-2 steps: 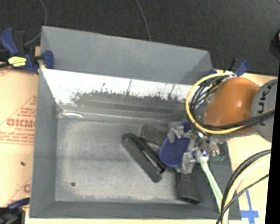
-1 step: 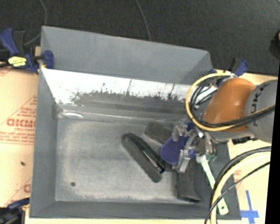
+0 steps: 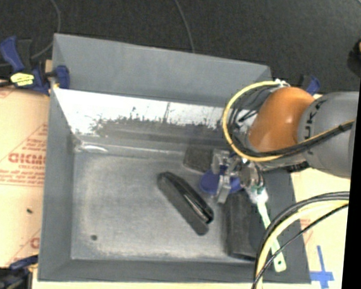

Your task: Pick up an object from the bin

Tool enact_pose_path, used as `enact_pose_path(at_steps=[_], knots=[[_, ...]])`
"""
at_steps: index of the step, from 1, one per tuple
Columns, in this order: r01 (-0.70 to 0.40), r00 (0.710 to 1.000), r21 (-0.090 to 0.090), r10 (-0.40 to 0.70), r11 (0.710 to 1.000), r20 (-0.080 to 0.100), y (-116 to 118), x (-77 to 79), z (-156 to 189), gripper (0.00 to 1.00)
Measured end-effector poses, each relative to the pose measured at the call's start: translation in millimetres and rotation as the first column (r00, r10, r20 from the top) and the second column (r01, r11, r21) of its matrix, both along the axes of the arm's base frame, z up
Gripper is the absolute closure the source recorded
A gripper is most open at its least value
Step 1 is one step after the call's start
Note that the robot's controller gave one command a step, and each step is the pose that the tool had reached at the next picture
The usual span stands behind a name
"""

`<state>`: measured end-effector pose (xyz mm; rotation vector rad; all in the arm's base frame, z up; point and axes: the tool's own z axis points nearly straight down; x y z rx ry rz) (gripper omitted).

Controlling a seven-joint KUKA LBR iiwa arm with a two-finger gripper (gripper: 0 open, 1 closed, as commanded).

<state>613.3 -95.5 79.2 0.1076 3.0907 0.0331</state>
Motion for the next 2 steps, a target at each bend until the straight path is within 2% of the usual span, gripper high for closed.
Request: enact_pose_path(at_steps=[2], knots=[[-0.001, 1.0, 0.0, 0.001, 1.0, 0.0, 0.1, -0.7, 3.2, 1.0]])
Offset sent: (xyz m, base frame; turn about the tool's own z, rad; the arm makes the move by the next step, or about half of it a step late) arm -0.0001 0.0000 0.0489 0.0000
